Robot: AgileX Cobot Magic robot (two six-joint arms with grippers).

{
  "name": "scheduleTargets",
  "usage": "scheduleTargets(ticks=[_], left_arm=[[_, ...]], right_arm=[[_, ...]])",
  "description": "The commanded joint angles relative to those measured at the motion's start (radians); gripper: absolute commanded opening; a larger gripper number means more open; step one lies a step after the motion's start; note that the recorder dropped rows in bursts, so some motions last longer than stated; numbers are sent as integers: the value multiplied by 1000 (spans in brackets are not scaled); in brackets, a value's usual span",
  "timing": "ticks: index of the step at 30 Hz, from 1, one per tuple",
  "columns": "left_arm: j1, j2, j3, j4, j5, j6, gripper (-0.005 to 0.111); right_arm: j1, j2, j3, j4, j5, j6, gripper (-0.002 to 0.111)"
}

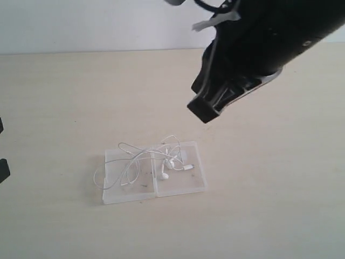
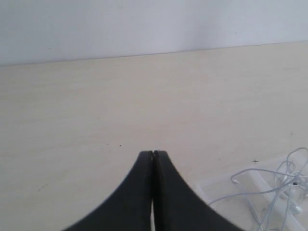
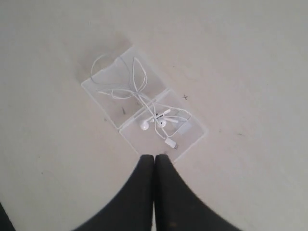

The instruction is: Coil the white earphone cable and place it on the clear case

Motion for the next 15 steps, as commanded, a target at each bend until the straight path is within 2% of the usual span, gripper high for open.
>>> scheduleTargets(ticks=[1,7,11,15], left_arm=[[1,-95,4,11,-52,13,0],[1,-230,4,11,-200,98,0],[1,-303,4,11,-285,168,0],[1,-356,4,11,-300,182,0]], right_arm=[[2,-182,140,1,-105,71,0],[2,-406,299,1,-183,91,0],[2,-490,315,1,-184,91,0],[2,-547,315,1,-193,91,0]])
